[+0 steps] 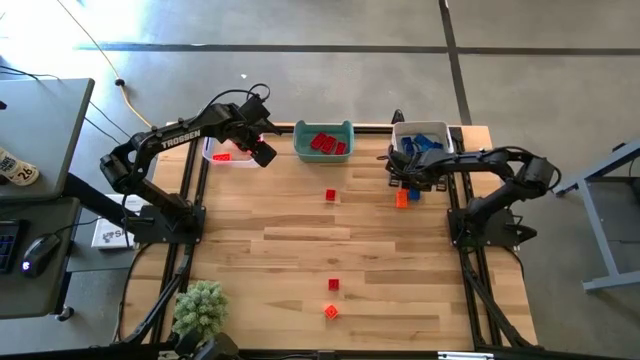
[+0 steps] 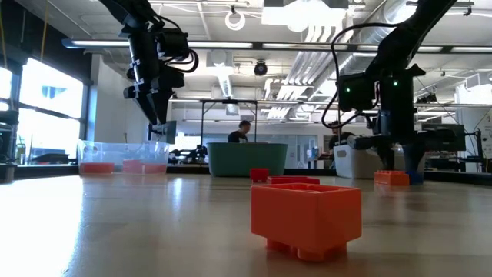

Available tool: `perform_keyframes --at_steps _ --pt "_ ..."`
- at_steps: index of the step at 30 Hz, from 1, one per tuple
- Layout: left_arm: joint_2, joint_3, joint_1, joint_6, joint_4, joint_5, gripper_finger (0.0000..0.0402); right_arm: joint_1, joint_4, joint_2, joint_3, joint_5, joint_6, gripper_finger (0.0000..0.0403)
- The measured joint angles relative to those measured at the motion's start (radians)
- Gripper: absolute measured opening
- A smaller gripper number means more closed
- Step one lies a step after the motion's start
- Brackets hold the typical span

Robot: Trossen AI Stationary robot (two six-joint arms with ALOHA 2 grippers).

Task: Sort & place blocks by color
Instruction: Put the blue game piece into the white bin

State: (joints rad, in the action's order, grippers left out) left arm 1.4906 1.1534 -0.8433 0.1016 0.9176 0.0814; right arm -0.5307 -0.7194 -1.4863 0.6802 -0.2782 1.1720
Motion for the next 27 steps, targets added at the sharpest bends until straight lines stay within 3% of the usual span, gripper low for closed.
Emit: perform_keyframes --at_steps 7,17,27 --pt "0.0 0.0 0.0 0.0 0.0 0.0 0.0182 0.0 -0.032 0.001 0.063 -0.024 -0.056 0.0114" --pt "0.0 0.0 0.0 0.0 -0.002 0.0 0.0182 0.0 -0.173 0.002 0.209 -0.142 -0.172 0.0114" --pt "0.0 0.0 0.0 0.0 -0.002 0.0 0.0182 -0.039 -0.178 0.003 0.409 -0.278 -0.412 0.0114"
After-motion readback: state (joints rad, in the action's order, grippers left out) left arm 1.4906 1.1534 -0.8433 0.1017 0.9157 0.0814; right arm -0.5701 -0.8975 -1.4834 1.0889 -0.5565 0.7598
